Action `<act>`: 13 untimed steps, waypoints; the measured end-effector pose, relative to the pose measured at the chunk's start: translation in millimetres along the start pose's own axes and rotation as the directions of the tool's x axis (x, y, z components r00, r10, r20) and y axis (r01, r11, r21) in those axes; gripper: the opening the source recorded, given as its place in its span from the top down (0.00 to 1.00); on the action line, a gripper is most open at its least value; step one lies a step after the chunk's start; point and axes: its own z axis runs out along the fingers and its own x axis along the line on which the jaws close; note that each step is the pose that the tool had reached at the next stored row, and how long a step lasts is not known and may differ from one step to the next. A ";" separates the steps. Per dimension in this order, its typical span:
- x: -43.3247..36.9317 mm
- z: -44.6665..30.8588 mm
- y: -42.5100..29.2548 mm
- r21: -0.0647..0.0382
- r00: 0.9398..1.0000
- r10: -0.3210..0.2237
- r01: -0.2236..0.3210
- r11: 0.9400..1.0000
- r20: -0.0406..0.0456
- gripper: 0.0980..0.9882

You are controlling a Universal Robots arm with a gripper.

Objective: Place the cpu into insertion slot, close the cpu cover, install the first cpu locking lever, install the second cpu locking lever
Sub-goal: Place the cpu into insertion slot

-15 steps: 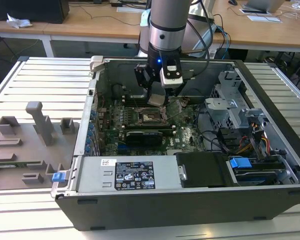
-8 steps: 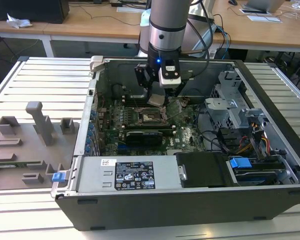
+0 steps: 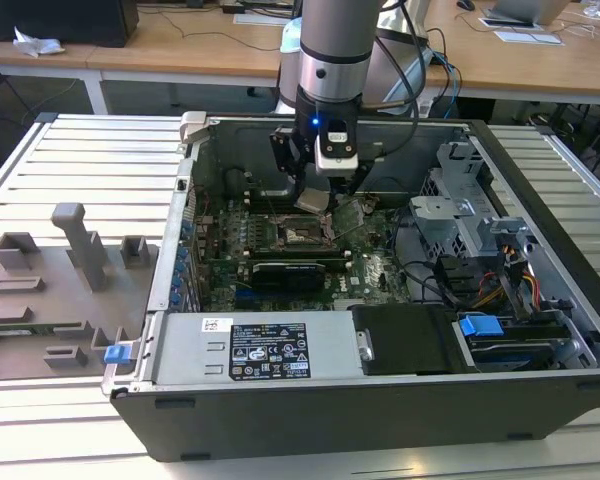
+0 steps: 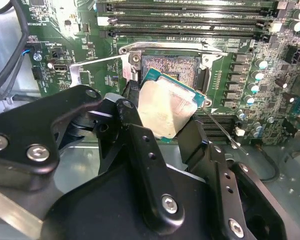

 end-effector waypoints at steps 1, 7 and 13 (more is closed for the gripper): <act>0.0 0.1 0.0 0.000 1.000 0.004 -0.004 1.000 0.000 0.50; 0.0 0.4 0.0 -0.001 0.999 0.039 -0.039 0.999 0.002 0.50; 0.0 0.6 0.0 -0.002 0.995 0.098 -0.098 0.995 0.005 0.50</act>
